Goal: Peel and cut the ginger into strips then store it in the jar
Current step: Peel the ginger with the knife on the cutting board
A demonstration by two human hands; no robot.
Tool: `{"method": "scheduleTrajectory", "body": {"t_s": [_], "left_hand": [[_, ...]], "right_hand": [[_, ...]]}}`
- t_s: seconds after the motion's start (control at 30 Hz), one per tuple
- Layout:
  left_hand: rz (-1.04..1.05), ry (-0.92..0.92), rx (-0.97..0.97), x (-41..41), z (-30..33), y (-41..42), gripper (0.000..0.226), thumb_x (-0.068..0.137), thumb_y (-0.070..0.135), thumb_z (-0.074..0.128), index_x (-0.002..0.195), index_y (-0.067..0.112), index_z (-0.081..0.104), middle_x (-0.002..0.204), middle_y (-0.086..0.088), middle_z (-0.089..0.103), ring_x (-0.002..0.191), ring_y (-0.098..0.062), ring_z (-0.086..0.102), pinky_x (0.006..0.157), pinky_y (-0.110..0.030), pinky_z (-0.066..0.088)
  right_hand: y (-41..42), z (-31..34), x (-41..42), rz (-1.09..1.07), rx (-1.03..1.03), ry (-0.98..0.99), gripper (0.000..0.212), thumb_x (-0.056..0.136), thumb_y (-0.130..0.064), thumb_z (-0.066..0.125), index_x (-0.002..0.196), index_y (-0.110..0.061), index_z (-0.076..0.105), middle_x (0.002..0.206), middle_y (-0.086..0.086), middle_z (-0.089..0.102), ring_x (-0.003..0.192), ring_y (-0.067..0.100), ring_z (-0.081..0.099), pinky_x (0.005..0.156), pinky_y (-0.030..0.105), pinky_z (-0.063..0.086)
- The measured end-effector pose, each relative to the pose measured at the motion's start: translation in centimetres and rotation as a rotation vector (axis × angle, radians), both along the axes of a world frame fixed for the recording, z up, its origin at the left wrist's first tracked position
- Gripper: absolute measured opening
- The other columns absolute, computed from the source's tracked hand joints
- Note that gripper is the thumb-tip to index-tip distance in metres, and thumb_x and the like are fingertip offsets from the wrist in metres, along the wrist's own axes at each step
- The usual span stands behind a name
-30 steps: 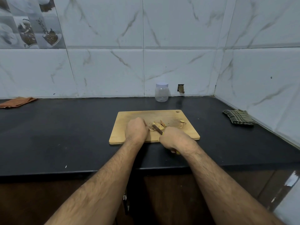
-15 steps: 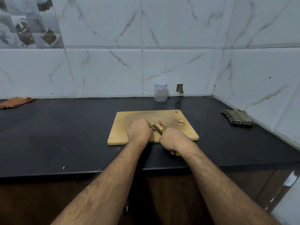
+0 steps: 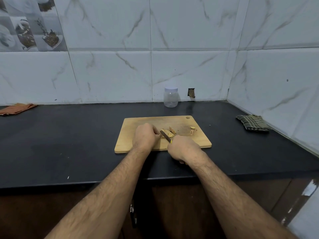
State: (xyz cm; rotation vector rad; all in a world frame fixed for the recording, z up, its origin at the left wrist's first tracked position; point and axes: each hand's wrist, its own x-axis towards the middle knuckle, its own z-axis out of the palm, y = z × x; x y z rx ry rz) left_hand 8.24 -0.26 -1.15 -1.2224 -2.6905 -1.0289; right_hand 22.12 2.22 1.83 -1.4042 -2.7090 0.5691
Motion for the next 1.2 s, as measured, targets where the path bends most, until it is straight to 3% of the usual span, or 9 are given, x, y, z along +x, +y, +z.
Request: {"method": "scheduleTrajectory", "body": {"t_s": [0.23,0.7,0.87,0.93,1.03,1.1,1.2], "left_hand": [[-0.059,-0.082,-0.1,-0.5,0.7,0.2,0.009,0.088,0.017,0.072,0.089,0.023,0.079,0.089,0.003,0.074,0.089,-0.018,0.068,0.069,-0.024,0.048],[-0.01,-0.129,-0.073,-0.3,1.1,0.6,0.013,0.088,0.014,0.069,0.078,0.019,0.077,0.084,-0.002,0.075,0.085,-0.02,0.071,0.07,-0.027,0.057],[-0.01,-0.148,-0.077,-0.4,1.0,0.5,0.01,0.085,0.014,0.073,0.078,0.019,0.076,0.081,-0.001,0.074,0.083,-0.019,0.071,0.073,-0.028,0.058],[-0.006,-0.152,-0.068,-0.3,1.0,0.5,0.009,0.085,0.014,0.072,0.078,0.018,0.077,0.08,-0.001,0.074,0.083,-0.019,0.071,0.075,-0.03,0.059],[0.009,-0.148,-0.044,-0.2,0.8,0.4,0.012,0.085,0.013,0.069,0.077,0.016,0.077,0.079,-0.001,0.074,0.082,-0.02,0.071,0.072,-0.031,0.059],[0.014,-0.142,-0.031,-0.1,0.7,0.5,0.015,0.085,0.012,0.066,0.077,0.016,0.078,0.079,-0.001,0.075,0.082,-0.02,0.071,0.071,-0.029,0.058],[0.015,-0.146,-0.022,-0.2,0.6,0.3,0.015,0.088,0.018,0.067,0.078,0.015,0.078,0.078,-0.002,0.075,0.082,-0.021,0.071,0.074,-0.031,0.058]], "right_hand": [[-0.6,0.4,-0.1,0.007,-0.008,-0.024,0.021,0.097,-0.015,0.043,0.079,-0.01,0.053,0.07,0.004,0.064,0.052,0.017,0.058,0.048,0.025,0.043],[-1.6,1.0,-0.7,-0.007,-0.073,-0.071,0.017,0.096,-0.015,0.041,0.097,-0.007,0.056,0.068,0.003,0.062,0.044,0.014,0.054,0.046,0.023,0.043],[-1.7,1.2,-1.6,0.011,-0.07,-0.07,0.028,0.094,-0.01,0.042,0.115,-0.003,0.059,0.065,0.004,0.061,0.042,0.014,0.053,0.042,0.022,0.041],[-1.7,1.2,-1.6,0.006,-0.053,-0.075,0.024,0.094,-0.009,0.042,0.111,-0.004,0.058,0.063,0.004,0.061,0.042,0.014,0.053,0.043,0.022,0.042],[-1.8,0.6,-1.5,0.011,0.006,-0.083,0.013,0.094,-0.012,0.045,0.09,-0.01,0.058,0.073,0.004,0.065,0.056,0.018,0.062,0.055,0.026,0.053],[-2.0,0.1,-1.3,0.024,0.063,-0.093,0.011,0.095,-0.016,0.048,0.089,-0.013,0.057,0.088,0.004,0.067,0.077,0.022,0.068,0.074,0.034,0.059],[-2.4,0.0,-0.6,0.032,0.103,-0.082,0.011,0.094,-0.015,0.049,0.085,-0.014,0.055,0.097,0.004,0.067,0.089,0.024,0.069,0.081,0.038,0.058]]}}
